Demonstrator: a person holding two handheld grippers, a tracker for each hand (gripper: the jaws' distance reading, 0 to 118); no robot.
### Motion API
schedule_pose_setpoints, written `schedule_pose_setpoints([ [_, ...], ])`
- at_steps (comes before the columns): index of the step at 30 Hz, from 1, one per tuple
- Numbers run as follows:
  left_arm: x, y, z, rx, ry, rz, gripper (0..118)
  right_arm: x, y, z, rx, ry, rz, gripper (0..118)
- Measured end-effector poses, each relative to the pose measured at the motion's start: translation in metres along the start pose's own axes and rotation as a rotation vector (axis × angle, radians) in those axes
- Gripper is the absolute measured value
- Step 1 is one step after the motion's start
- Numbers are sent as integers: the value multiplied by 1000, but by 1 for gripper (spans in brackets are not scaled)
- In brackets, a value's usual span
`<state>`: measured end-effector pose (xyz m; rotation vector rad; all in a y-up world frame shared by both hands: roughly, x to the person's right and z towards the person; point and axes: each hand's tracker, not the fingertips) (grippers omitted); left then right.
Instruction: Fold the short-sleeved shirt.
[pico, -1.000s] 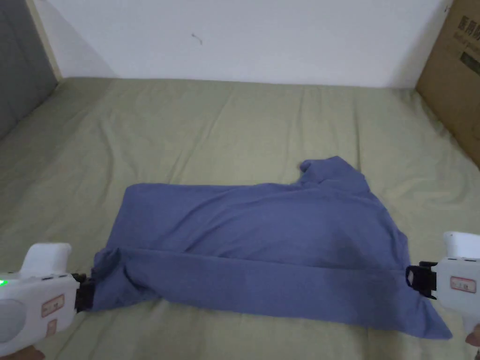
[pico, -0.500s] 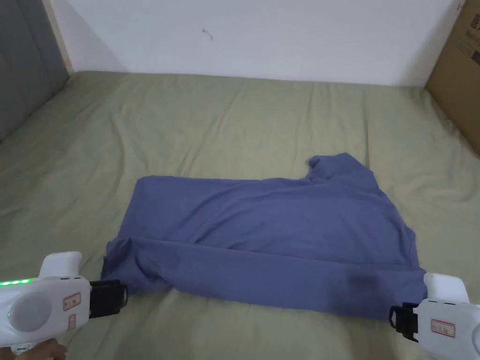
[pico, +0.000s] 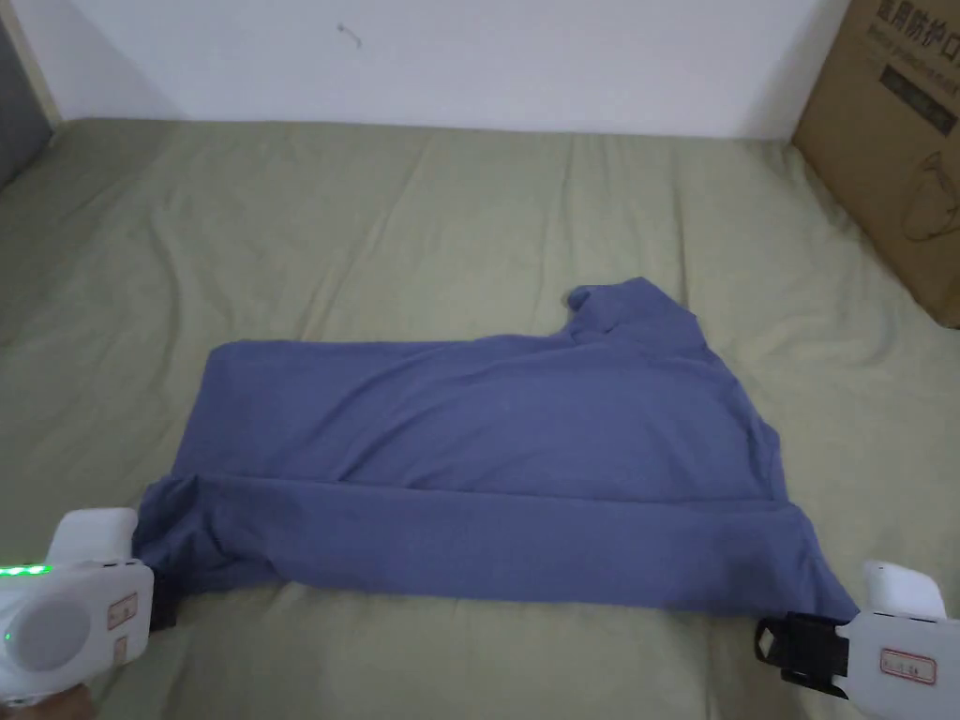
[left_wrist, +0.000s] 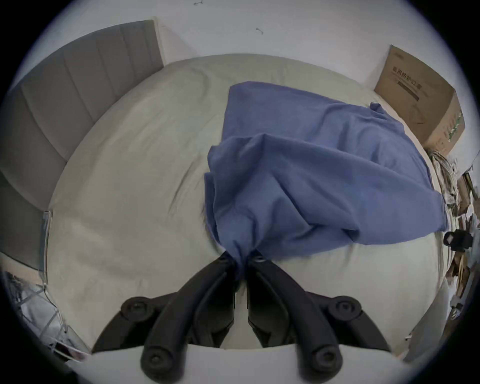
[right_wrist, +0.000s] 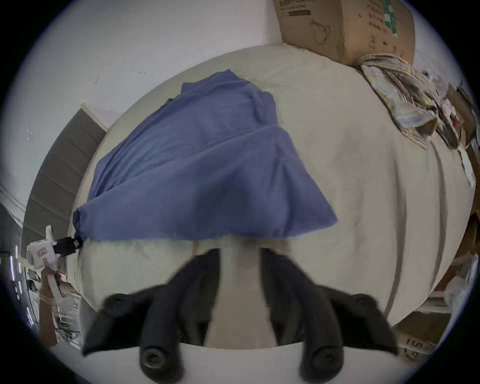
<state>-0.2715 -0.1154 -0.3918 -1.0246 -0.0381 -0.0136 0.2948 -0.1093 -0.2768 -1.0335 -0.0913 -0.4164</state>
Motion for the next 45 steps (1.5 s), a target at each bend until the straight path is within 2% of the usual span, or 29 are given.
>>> schedule_pose_setpoints([
  [1, 0, 1, 3, -3, -4, 6, 7, 2, 1, 2, 8, -11, 2, 63],
  [2, 0, 2, 5, -5, -7, 5, 7, 5, 3, 4, 20, -21, 3, 65],
  [8, -3, 8, 13, -2, -19, -14, 7, 24, 34, -8, 107, -105, 15, 65],
  [10, -3, 7, 12, -4, -22, -6, 7, 31, 43, -31, 17, -138, -40, 65],
  [11, -3, 7, 12, -9, -24, -6, 7, 34, 43, -41, -15, -97, -41, 65],
  [13, -1, 4, 11, -16, -23, -11, 7, 31, 40, -50, 8, -138, 13, 62],
  [14, 0, 4, 10, -21, -23, -16, 7, 27, 41, -43, 8, -148, 25, 57],
  [15, -2, 5, 10, -23, -23, -20, 7, 23, 42, -36, 22, -161, 41, 27],
  [16, -2, 5, 11, -22, -23, -20, 7, 23, 43, -32, 37, -136, 49, 8],
  [17, -2, 5, 11, -21, -24, -17, 7, 20, 43, -33, 15, -84, 1, 8],
  [19, -5, 8, 13, -19, -26, -10, 7, 16, 45, -39, 2, -144, 42, 8],
  [21, -7, 9, 20, -7, -29, -9, 7, 9, 45, -34, 8, -167, 43, 8],
  [30, -24, 15, 61, 47, -37, -19, 6, 11, 54, 23, 73, -146, 64, 8],
  [39, -18, -35, 58, -65, 50, -158, 6, 16, -4, 28, -37, -170, 91, 8],
  [41, -17, -48, 52, -86, 63, -171, 6, 30, -13, 15, -49, -176, 79, 8],
  [45, -16, -61, 44, -72, 87, -218, 7, 34, -18, 12, -26, -161, 59, 11],
])
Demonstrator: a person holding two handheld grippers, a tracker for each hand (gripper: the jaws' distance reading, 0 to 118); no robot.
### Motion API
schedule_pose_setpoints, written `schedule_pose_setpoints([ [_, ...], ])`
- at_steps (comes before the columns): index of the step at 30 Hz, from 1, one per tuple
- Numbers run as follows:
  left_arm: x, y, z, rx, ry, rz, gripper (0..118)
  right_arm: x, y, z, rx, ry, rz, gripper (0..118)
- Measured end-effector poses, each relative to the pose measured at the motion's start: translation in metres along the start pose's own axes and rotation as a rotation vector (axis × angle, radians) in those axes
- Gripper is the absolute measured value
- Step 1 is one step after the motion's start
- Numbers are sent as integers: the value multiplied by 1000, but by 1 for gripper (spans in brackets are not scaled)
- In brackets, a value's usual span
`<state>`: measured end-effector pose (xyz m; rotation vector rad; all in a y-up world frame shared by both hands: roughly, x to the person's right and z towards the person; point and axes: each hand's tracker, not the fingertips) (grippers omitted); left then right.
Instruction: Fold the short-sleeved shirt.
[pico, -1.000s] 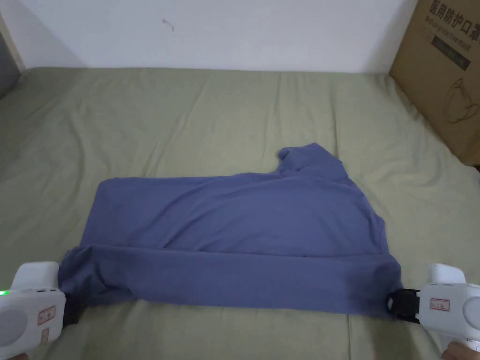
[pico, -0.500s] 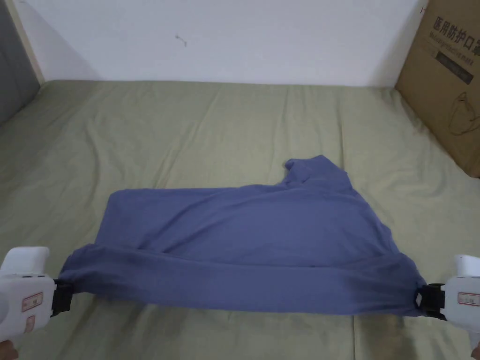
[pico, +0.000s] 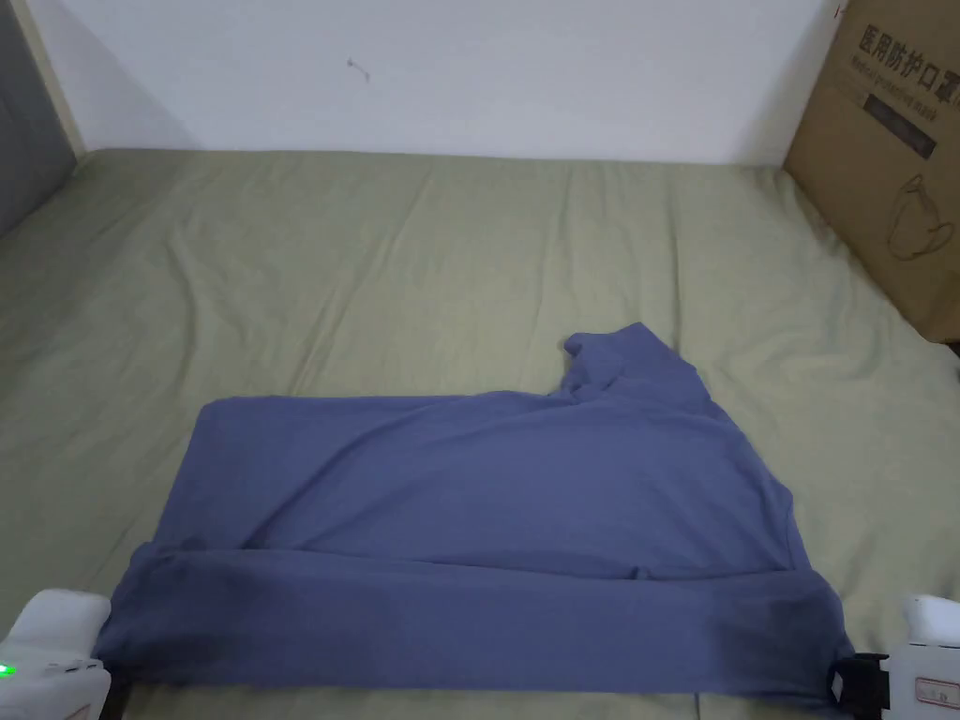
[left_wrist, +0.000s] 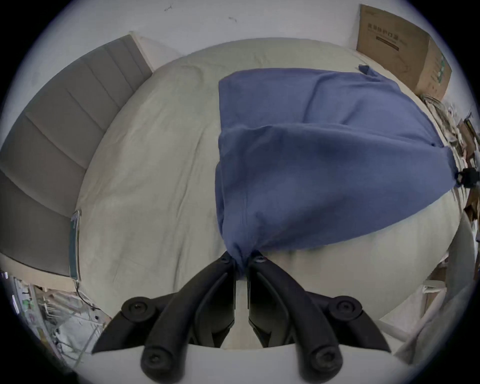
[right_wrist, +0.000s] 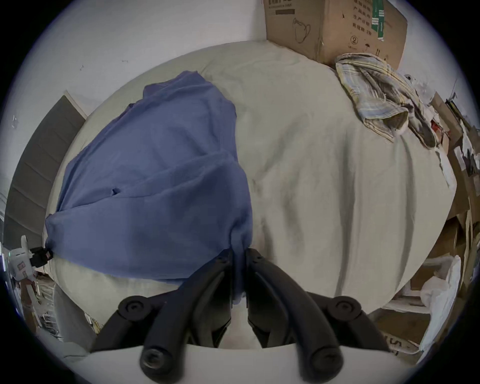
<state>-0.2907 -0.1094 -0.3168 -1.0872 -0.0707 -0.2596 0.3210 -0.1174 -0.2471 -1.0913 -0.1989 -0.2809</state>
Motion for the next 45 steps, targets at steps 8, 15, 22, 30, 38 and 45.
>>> schedule_pose_setpoints([
  [8, -22, 16, 30, 81, -88, 267, 97, -11, 23, 23, 42, -38, 71, 64],
  [15, -9, 60, 45, 175, -211, 335, 33, -41, 69, 28, 127, 97, 78, 31],
  [22, 22, 80, 17, 129, -215, 288, 0, -74, 79, -4, 111, 95, 108, 0],
  [30, 21, 117, 1, 129, -212, 279, 0, -78, 160, -35, 126, 123, 122, 0],
  [38, 21, 153, -27, 131, -181, 256, 0, -84, 273, -106, 124, 36, 172, 73],
  [45, 26, 154, -44, 77, -190, 257, 0, -79, 289, -168, -23, -15, 144, 72],
])
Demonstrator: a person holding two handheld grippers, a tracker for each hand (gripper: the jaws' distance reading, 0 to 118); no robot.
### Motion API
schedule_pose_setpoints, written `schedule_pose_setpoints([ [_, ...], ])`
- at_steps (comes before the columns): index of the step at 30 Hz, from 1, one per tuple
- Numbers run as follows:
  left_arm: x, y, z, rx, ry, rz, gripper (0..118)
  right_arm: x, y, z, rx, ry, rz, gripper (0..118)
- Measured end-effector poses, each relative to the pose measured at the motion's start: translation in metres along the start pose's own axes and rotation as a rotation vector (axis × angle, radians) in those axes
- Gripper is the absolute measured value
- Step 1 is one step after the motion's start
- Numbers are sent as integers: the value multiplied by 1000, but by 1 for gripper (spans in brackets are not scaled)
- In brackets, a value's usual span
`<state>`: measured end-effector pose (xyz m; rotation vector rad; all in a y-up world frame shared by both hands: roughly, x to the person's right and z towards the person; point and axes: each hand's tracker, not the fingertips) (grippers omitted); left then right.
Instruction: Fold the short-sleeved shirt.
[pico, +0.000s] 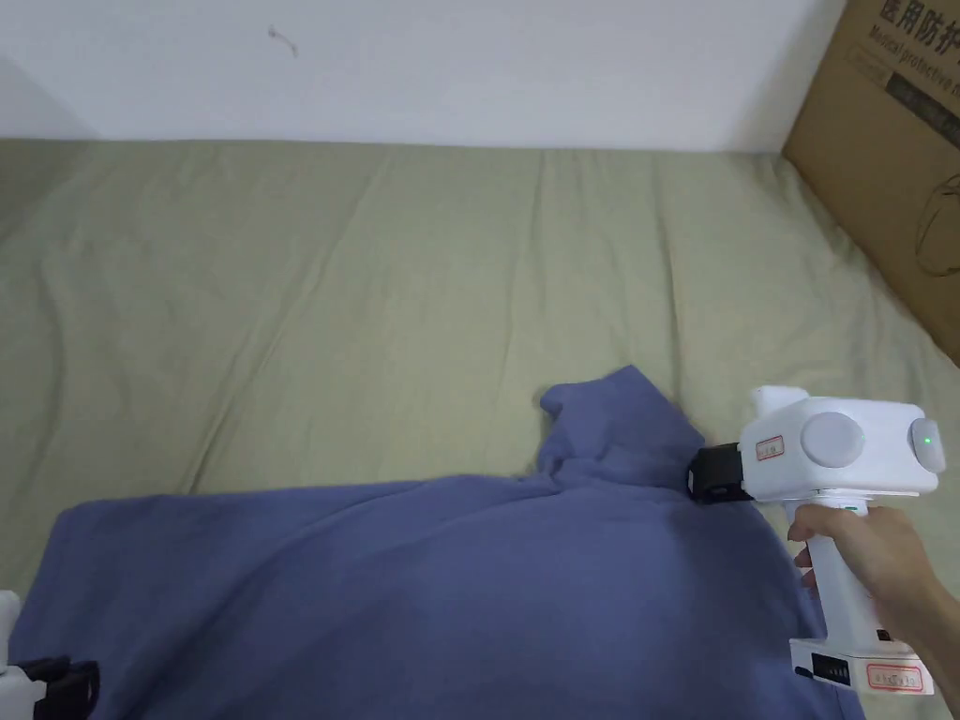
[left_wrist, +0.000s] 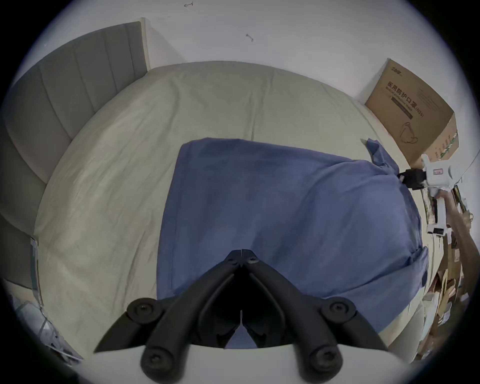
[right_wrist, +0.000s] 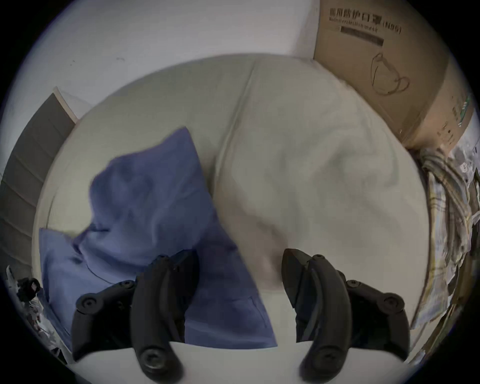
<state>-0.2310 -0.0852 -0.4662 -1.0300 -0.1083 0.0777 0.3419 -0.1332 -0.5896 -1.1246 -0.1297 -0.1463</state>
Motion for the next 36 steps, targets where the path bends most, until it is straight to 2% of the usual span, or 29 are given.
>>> schedule_pose_setpoints([
  [2, 1, 1, 0, -11, -4, 11, 0, -3, -6, 1, 37, 6, 0, 67],
  [3, 2, 1, 0, -13, -3, 8, 0, -5, -9, 8, 41, 7, -1, 53],
  [4, 2, 1, 0, -13, -1, 3, 0, -8, -11, 12, 49, 6, 15, 23],
  [5, 2, 1, 0, -14, 1, 2, 0, -10, -12, 16, 57, 10, 39, 2],
  [6, 3, 1, 0, -15, -1, 1, 0, -11, -14, 18, 64, -52, 78, 2],
  [7, 3, 2, -1, -15, -4, 3, 0, -7, -13, 16, 46, 23, 48, 2],
  [8, 4, 3, -3, -17, -6, 6, 0, -7, -15, 17, 15, 48, 37, 2],
  [10, 4, 5, -2, -19, 0, 8, 0, -14, -18, 23, 38, 15, 79, 2],
  [14, -4, 13, -1, 0, -20, 23, 0, -8, -14, 29, 64, 49, 35, 2],
  [20, -15, 50, -5, 47, -53, 48, 0, -6, -7, 47, 80, 54, 31, 2],
  [21, -17, 60, -9, 43, -47, 63, 4, -6, -9, 47, 81, 50, 34, 2],
  [22, -21, 72, -15, 37, -42, 78, 20, -5, -9, 48, 81, 49, 34, 2],
  [23, -23, 82, -20, 19, -17, 88, 45, -5, -7, 48, 79, 52, 33, 2],
  [24, -24, 93, -26, -4, -6, 76, 83, -4, -8, 48, 77, 52, 32, 2],
  [25, -25, 102, -35, -27, -5, 58, 103, -3, -10, 48, 77, 51, 31, 2],
  [26, -26, 110, -42, -31, -3, 52, 114, -3, -11, 47, 76, 51, 31, 2],
  [29, -30, 131, -62, -26, -1, 40, 114, -3, -10, 46, 71, 48, 40, 2],
  [32, -47, 143, -95, -102, 31, 124, 113, -3, -9, 43, 68, 47, 41, 2],
  [34, -54, 136, -114, -145, 76, 149, 104, -3, -12, 40, 63, 45, 46, 2],
  [36, -55, 128, -124, -142, 66, 129, 102, -4, -10, 38, 54, 40, 58, 2],
])
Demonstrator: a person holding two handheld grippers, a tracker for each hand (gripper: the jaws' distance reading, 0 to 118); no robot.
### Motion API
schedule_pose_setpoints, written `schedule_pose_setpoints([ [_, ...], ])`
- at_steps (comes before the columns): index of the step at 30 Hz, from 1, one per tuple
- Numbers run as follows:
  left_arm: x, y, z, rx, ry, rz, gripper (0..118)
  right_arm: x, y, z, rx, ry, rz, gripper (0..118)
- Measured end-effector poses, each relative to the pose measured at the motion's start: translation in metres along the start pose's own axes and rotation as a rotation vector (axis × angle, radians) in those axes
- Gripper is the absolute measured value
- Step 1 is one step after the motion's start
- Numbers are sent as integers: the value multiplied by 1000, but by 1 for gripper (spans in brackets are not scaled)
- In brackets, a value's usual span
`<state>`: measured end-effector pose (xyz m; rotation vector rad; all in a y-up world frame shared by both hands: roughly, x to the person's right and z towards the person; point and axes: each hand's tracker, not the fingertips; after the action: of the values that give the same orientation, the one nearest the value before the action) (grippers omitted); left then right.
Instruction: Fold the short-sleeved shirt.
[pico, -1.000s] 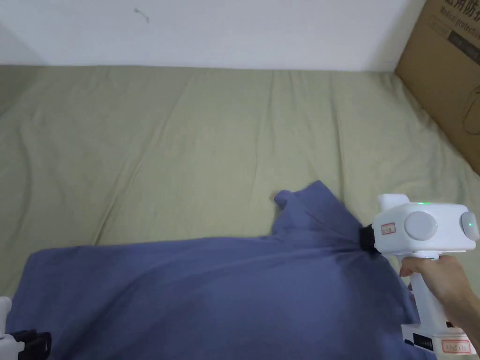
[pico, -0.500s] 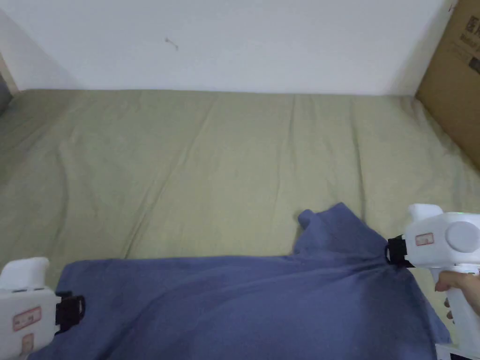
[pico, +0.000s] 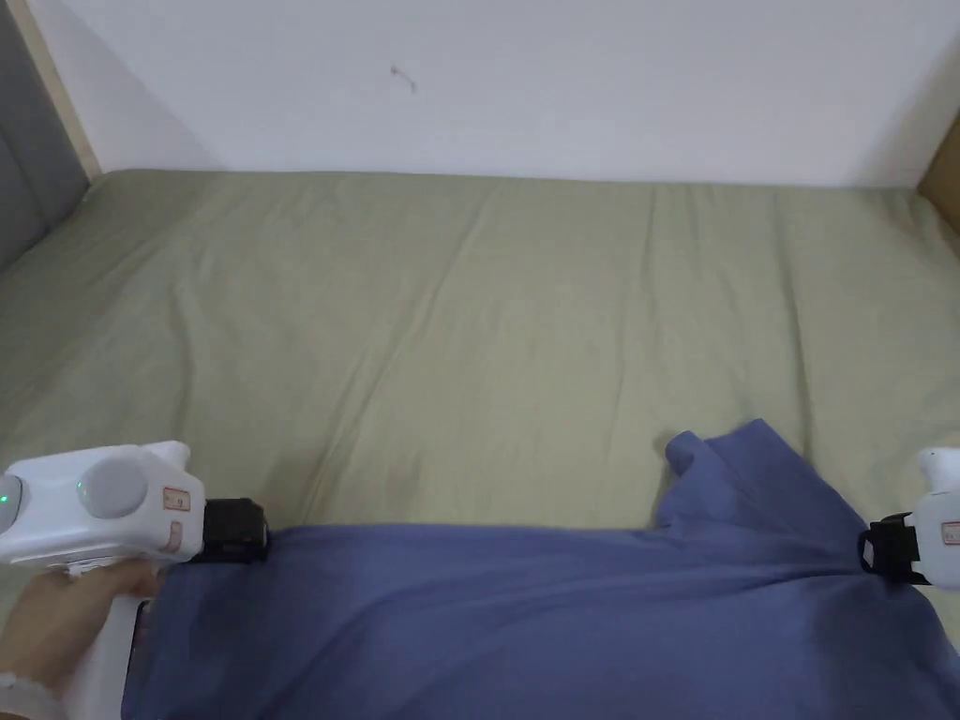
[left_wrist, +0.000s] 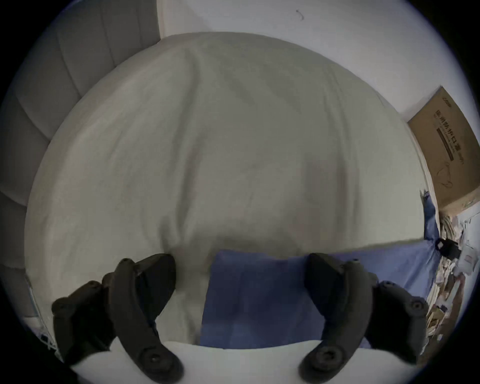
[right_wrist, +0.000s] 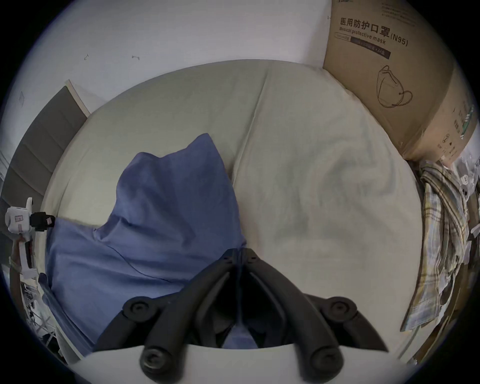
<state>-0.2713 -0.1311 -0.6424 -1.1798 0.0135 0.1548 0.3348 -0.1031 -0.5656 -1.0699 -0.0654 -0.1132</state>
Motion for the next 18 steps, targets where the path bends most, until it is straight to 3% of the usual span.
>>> schedule_pose_setpoints([
  [2, 2, 2, 0, 19, 10, -15, 101, 0, -1, -2, -7, -4, 5, 2],
  [4, 11, 1, 8, 43, 72, -77, 85, 0, 0, 0, 2, -2, -8, 2],
  [5, 14, 1, 12, 54, 88, -104, 73, 1, -1, 1, 10, 1, -21, 2],
  [8, 24, 3, 18, 71, 31, -128, 6, 0, -2, 12, 27, 22, -39, 2],
  [15, 25, 3, 82, 173, -7, -153, 3, 0, -10, 70, 94, 38, -39, 2],
  [18, 22, -5, 127, 238, -28, -178, 4, -7, -23, 103, 134, 3, 24, 2],
])
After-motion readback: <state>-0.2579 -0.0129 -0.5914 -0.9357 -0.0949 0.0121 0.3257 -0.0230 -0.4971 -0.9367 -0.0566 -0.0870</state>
